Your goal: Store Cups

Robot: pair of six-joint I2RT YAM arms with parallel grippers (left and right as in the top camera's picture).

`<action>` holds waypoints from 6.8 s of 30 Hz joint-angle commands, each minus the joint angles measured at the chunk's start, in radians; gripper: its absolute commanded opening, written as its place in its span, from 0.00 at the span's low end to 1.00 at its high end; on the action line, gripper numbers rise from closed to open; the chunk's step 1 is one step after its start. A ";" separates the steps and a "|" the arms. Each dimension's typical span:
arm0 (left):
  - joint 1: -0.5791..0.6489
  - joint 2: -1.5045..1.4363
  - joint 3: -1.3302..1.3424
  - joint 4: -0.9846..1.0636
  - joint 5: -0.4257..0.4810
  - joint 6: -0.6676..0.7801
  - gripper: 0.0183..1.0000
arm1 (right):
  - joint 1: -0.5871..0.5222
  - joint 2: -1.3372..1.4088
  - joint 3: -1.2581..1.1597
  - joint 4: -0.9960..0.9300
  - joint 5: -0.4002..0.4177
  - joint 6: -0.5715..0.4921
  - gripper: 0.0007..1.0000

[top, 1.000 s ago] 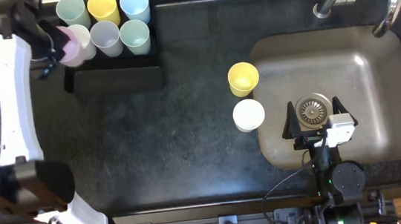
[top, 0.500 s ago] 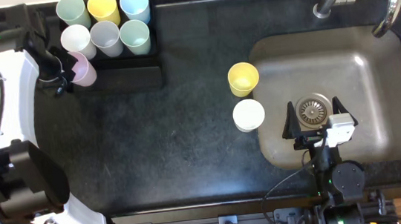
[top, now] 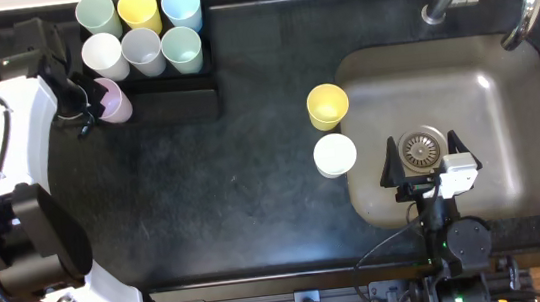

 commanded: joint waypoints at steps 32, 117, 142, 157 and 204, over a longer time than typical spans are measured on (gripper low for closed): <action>0.024 0.040 -0.021 0.042 0.025 -0.007 0.54 | 0.002 -0.008 -0.013 0.005 -0.006 0.008 1.00; -0.159 -0.038 0.296 -0.280 0.002 -0.052 0.02 | 0.002 -0.008 -0.013 0.005 -0.006 0.008 1.00; -0.180 0.144 0.290 -0.235 0.024 -0.055 0.02 | 0.002 -0.008 -0.013 0.005 -0.006 0.008 1.00; -0.179 0.145 0.291 -0.255 0.031 -0.055 0.02 | 0.002 -0.008 -0.013 0.005 -0.006 0.008 1.00; -0.179 0.159 0.260 -0.261 0.023 -0.052 0.02 | 0.002 -0.008 -0.013 0.005 -0.006 0.008 1.00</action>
